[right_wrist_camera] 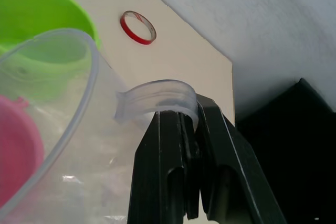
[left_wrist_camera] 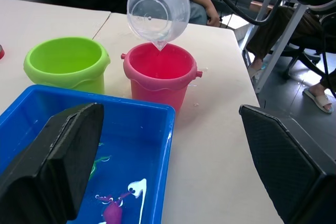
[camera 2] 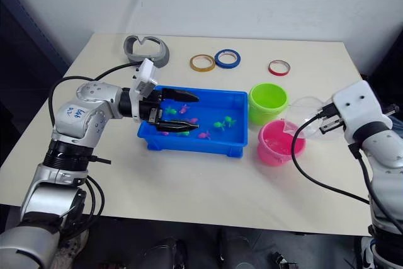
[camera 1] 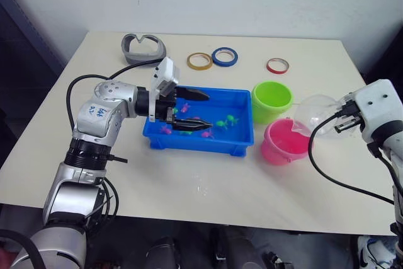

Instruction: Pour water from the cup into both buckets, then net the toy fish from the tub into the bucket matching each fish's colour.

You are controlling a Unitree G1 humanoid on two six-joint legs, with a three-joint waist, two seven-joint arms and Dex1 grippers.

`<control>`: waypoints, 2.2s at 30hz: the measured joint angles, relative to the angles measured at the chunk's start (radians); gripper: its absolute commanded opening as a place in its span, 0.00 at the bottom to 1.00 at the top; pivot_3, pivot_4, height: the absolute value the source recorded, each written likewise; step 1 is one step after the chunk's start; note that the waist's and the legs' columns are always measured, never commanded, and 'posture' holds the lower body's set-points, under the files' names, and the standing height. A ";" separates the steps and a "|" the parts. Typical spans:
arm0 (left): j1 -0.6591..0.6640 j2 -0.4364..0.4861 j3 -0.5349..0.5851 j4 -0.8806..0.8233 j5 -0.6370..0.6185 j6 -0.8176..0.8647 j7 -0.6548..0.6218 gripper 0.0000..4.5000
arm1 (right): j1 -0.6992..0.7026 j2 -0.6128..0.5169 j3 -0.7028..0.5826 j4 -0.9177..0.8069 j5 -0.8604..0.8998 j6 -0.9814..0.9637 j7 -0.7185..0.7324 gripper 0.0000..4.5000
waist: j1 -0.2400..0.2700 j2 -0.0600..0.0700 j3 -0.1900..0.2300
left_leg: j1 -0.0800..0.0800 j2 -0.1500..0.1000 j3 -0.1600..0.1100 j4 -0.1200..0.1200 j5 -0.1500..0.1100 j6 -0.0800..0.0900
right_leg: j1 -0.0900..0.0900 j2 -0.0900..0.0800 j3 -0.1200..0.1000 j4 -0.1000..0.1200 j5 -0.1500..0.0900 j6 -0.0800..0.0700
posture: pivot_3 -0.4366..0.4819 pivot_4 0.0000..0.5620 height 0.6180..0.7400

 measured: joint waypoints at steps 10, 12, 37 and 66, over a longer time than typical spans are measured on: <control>0.007 0.008 0.004 -0.004 0.000 0.006 0.020 1.00 | -0.143 0.035 -0.050 0.077 0.092 0.062 -0.033 0.00 | -0.001 0.000 0.000 | 0.000 0.000 0.000 0.000 0.000 0.000 | 0.000 0.000 0.000 0.000 0.000 0.000 | 0.48 0.27 0.61; 0.010 0.017 0.008 -0.006 0.000 0.007 0.027 1.00 | -0.196 0.033 -0.019 0.140 0.087 0.037 -0.047 0.00 | -0.004 0.000 0.000 | 0.001 0.000 0.001 0.000 0.000 0.000 | 0.000 0.000 0.001 0.001 0.000 0.000 | 0.48 0.27 0.61; 0.127 0.091 0.111 -0.110 0.014 0.057 0.209 1.00 | -0.530 0.049 0.383 0.729 -0.177 -0.458 -0.227 0.00 | -0.006 0.002 0.002 | 0.000 0.000 0.003 0.001 0.000 0.000 | -0.003 -0.001 0.001 0.002 0.000 0.000 | 0.48 0.27 0.61; 0.133 0.069 0.110 -0.123 0.012 0.072 0.217 1.00 | -0.537 -0.032 0.587 0.749 -0.664 -0.754 -0.365 0.00 | -0.007 0.002 0.002 | 0.000 0.000 0.003 0.001 0.000 0.000 | -0.003 -0.001 0.001 0.003 0.000 0.000 | 0.48 0.27 0.61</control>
